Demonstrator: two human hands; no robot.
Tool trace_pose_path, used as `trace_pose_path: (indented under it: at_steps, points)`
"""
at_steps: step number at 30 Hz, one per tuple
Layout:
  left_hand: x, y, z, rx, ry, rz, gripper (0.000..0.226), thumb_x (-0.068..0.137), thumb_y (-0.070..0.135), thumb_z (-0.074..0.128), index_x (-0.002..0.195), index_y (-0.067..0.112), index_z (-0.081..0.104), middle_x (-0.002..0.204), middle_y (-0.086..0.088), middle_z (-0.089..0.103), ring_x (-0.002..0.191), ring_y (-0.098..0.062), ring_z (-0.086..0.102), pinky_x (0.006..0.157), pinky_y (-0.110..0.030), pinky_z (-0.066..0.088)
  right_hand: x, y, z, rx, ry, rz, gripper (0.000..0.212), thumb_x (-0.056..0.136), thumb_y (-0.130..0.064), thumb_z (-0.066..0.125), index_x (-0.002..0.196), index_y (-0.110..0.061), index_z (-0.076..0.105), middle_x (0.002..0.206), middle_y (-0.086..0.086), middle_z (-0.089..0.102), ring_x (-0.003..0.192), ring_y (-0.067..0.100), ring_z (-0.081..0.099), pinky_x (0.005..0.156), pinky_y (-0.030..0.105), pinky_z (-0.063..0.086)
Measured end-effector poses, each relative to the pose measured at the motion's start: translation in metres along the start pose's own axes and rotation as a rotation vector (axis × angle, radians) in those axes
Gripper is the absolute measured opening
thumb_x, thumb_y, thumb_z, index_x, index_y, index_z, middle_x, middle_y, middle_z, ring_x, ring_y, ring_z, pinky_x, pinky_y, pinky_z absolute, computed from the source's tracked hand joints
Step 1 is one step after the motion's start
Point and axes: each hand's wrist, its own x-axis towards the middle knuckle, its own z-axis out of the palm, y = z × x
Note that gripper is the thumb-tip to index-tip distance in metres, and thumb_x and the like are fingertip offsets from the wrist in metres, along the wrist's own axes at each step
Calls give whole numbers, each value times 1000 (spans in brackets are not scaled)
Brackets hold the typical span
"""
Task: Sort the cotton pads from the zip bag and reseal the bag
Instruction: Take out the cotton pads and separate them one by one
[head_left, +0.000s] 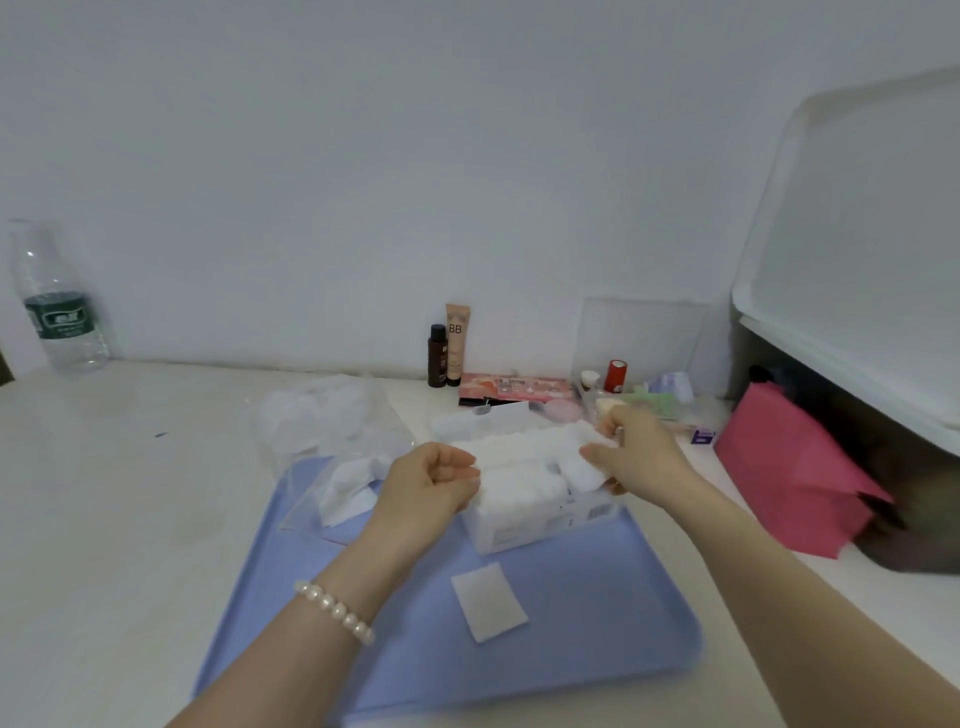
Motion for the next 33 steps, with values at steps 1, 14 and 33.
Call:
trace_pose_path:
  at_steps: [1,14,33]
  points:
    - [-1,0,0,7,2,0,17,84,-6,60,86,11,60,85,-7,67,79,-18,61,76,-28,50,0,0,1,-50,-18,-10,27,79,-16,69,71,-19,44,74,2,51,58,22,57,58,38,53]
    - [-7,2,4,82,-12,-29,18,84,-3,60,98,8,58,93,-4,63,85,-12,58,89,-29,47,26,-40,5,-565,-347,260,30,69,-28,77,77,-13,53,75,0,62,75,20,65,79,32,54]
    - [-9,7,-3,28,-19,-82,16,84,-1,62,92,13,58,100,-8,67,92,-16,62,92,-32,48,16,-61,7,-704,-524,284,25,92,-25,51,104,-4,55,100,12,60,66,20,55,78,32,50]
